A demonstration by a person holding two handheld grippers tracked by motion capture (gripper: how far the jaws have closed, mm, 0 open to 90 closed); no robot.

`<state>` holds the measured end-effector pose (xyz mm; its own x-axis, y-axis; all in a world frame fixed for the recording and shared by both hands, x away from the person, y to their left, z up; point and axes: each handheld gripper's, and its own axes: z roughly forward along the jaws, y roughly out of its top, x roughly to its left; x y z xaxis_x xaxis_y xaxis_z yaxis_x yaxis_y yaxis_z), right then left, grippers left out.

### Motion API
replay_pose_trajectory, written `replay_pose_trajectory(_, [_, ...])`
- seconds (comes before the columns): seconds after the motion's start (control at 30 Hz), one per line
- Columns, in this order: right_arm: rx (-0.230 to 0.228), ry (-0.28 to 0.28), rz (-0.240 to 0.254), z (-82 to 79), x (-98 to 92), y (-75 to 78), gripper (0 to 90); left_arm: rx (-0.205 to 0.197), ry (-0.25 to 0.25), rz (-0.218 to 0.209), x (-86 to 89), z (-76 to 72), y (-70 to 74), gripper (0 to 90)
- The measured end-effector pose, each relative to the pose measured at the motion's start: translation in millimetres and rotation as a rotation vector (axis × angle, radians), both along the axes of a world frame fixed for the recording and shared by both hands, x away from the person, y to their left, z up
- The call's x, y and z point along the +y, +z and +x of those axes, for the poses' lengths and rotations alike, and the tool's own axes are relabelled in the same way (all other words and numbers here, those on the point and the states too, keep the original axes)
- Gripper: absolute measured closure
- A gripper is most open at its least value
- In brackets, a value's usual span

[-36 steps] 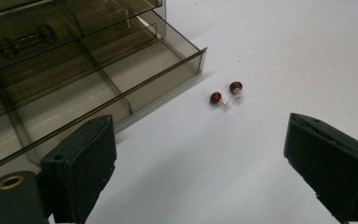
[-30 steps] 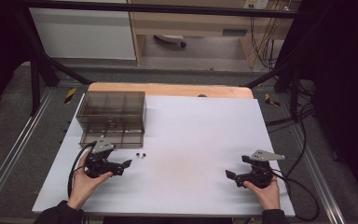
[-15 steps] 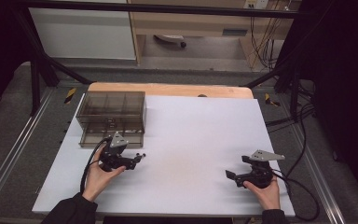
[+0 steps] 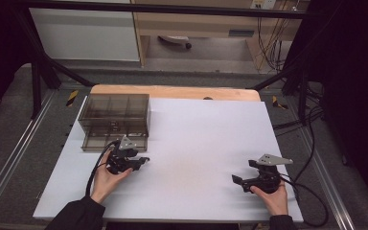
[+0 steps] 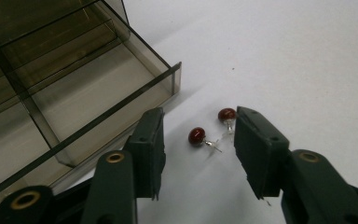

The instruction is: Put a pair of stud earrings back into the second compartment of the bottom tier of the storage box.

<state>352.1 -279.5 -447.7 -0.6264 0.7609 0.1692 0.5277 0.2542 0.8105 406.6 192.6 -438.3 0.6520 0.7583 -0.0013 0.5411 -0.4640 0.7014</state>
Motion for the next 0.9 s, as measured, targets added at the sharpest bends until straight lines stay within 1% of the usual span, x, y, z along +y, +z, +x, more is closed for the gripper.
replay_pose_trajectory(0.27, [0.002, 0.002, -0.004, 0.2, 0.1, -0.3, 0.9, 0.014, -0.014, 0.0, -1.3, 3.6, -4.3, 59.9])
replay_pose_trajectory(0.33, [0.002, 0.003, -0.003, 0.1, 0.1, -0.2, 1.0, 0.016, -0.015, -0.004, -1.3, 4.1, -5.0, 63.4])
replay_pose_trajectory(0.43, [0.003, 0.003, -0.003, 0.1, 0.1, -0.2, 1.0, 0.021, -0.018, -0.006, -1.3, 4.9, -5.7, 66.0])
replay_pose_trajectory(0.73, [0.004, 0.004, -0.003, 0.1, 0.1, -0.2, 1.0, 0.029, -0.028, -0.004, -1.8, 6.4, -8.1, 72.5])
replay_pose_trajectory(0.9, [0.009, 0.006, -0.003, 0.0, 0.3, -0.3, 1.0, 0.03, -0.026, -0.003, -1.7, 6.5, -8.4, 73.3])
